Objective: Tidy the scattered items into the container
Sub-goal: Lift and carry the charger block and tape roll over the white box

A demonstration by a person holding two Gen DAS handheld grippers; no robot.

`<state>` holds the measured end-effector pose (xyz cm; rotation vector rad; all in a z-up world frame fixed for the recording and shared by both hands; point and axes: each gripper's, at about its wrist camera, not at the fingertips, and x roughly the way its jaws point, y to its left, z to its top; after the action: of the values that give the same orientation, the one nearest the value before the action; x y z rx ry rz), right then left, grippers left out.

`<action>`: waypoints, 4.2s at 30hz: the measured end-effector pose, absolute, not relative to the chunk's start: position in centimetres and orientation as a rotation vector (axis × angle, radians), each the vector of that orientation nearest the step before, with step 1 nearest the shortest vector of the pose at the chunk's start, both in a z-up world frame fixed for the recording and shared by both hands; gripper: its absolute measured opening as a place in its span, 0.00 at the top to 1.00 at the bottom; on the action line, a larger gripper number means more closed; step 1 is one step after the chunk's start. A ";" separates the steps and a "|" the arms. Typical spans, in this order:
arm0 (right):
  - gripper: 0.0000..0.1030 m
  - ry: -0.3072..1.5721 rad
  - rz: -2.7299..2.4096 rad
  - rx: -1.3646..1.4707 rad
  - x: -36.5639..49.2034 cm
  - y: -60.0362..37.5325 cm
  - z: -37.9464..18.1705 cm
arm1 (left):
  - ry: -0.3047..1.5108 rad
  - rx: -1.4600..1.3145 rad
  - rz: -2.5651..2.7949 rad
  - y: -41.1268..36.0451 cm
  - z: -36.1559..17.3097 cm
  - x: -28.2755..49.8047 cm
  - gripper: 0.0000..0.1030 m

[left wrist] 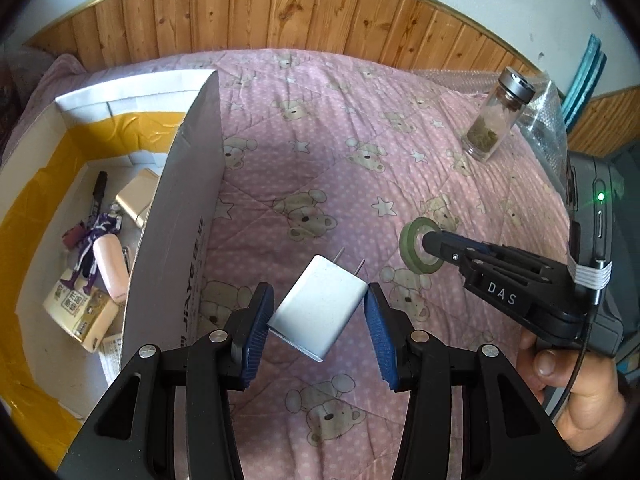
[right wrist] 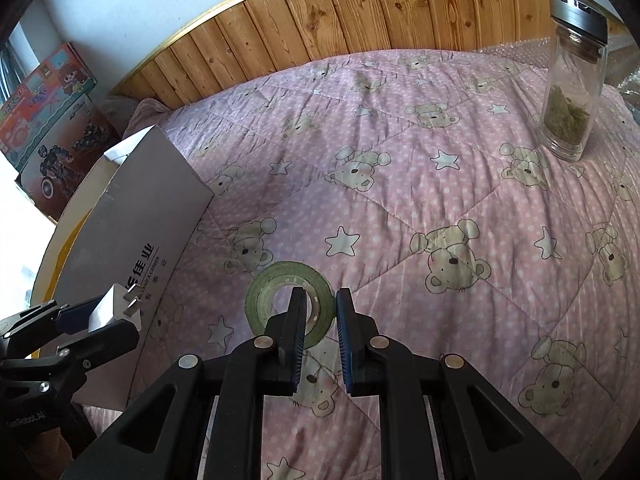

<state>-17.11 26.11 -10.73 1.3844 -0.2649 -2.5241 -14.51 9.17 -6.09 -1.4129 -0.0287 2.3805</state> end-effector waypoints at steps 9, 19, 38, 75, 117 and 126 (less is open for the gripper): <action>0.84 -0.275 -2.563 1.381 -14.4 25.7 -10.4 | -0.084 -1.353 2.351 9.1 -5.1 -13.4 0.53; 0.84 -0.237 -2.615 1.343 -11.7 24.7 -9.4 | -0.050 -1.303 2.331 9.3 -4.4 -11.9 0.53; 0.84 -0.278 -2.631 1.301 -8.5 21.0 -7.4 | -0.131 -1.217 2.361 5.1 -1.7 -11.5 0.53; 0.84 -0.296 -2.597 1.207 -8.4 15.5 -2.1 | -0.277 -1.188 2.411 -2.3 -0.5 -10.8 0.53; 0.84 -0.176 -2.560 1.123 -10.2 9.4 2.4 | -0.514 -1.173 2.424 -9.7 0.4 -11.7 0.53; 0.84 -0.152 -2.540 1.117 -10.7 8.0 2.5 | -0.575 -1.161 2.437 -11.9 0.6 -12.0 0.53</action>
<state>-10.69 7.97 2.54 1.1165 -0.1516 -2.5395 -11.95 -11.89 0.62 -1.1614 -0.5748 2.4370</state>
